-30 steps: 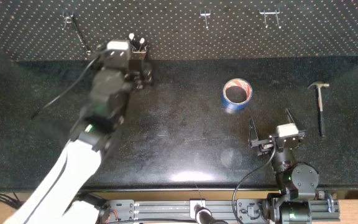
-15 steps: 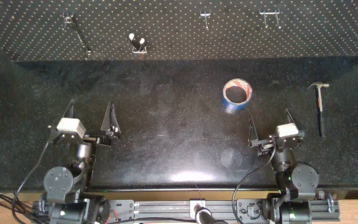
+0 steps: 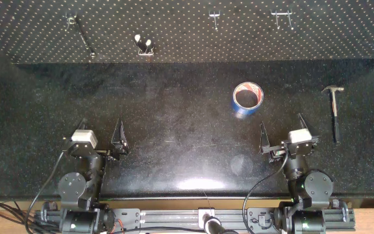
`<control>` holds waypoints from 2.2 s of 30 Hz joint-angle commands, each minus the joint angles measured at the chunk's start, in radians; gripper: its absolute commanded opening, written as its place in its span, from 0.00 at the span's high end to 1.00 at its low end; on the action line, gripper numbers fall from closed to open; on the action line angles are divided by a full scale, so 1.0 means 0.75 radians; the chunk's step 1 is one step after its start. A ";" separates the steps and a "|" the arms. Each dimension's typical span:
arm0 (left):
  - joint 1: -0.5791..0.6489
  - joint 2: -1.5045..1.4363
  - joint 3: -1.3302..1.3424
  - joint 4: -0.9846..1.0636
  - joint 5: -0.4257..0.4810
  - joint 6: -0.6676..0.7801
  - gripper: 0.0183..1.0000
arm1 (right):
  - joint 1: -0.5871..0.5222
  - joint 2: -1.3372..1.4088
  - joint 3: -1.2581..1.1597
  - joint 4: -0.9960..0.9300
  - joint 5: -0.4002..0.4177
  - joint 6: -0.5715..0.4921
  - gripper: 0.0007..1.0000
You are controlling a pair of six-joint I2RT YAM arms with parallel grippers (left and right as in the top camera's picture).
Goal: Place Tools Onto Pegboard
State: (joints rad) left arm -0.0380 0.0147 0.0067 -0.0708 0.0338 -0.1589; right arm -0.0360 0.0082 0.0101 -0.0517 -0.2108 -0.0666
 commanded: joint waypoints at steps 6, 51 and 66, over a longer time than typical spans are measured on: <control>0.006 -0.015 -0.002 -0.007 0.041 -0.003 0.00 | 0.009 -0.010 -0.008 0.002 0.002 -0.018 0.02; 0.006 -0.015 -0.002 -0.007 0.041 -0.003 0.00 | 0.009 1.041 0.886 -0.345 -0.066 0.153 0.02; 0.006 -0.015 -0.002 -0.007 0.041 -0.003 0.00 | 0.365 2.254 1.827 -1.314 -0.108 0.408 0.02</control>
State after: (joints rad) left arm -0.0380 0.0135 0.0067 -0.0704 0.0395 -0.1589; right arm 0.1875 1.6081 1.2934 -0.9741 -0.3653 0.1833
